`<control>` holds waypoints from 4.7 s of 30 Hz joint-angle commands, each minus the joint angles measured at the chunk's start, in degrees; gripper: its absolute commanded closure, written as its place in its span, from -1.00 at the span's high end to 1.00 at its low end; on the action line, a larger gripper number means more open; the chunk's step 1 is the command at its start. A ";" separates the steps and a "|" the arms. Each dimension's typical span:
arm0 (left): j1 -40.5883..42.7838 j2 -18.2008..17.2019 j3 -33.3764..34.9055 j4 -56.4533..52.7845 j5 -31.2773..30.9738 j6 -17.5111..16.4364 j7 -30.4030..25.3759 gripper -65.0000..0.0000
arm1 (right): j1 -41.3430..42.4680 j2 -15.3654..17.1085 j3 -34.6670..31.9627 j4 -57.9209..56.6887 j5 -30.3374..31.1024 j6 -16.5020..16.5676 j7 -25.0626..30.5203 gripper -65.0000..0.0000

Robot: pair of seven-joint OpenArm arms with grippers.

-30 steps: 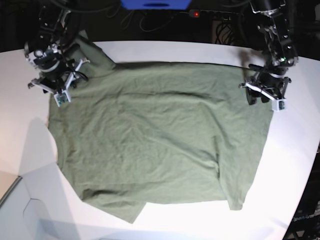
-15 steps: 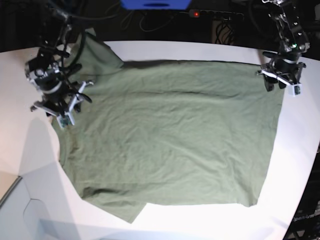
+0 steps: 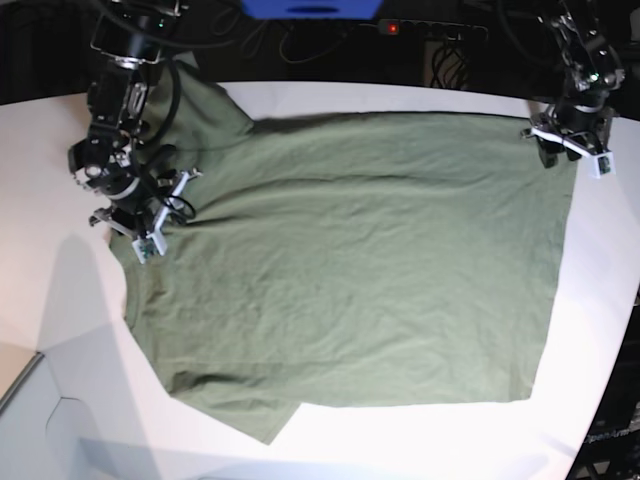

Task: Layout the t-shirt on the table in an organized manner, then fold the t-shirt properly
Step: 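Grasp the collar-side edge corners with both grippers, then lift the collar edge with both grippers and fold it over the shirt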

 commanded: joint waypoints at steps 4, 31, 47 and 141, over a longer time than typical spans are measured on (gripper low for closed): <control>-1.43 0.28 0.01 2.24 0.45 0.36 1.95 -0.10 | 0.41 1.58 1.61 -2.72 -1.10 -0.21 0.39 -0.22; 1.82 -1.04 -8.52 14.28 -4.39 0.36 10.66 0.08 | -18.84 -10.03 8.56 31.74 -1.19 -0.21 -0.31 -0.17; 4.20 -2.27 -4.12 4.35 -4.30 -9.22 10.75 0.31 | -24.12 -10.28 11.90 32.18 -0.93 -0.21 -0.31 0.07; -10.75 -6.14 -3.51 8.21 -4.30 -9.31 11.27 -1.00 | -10.14 -10.28 8.73 30.78 3.29 -0.21 -5.32 -1.00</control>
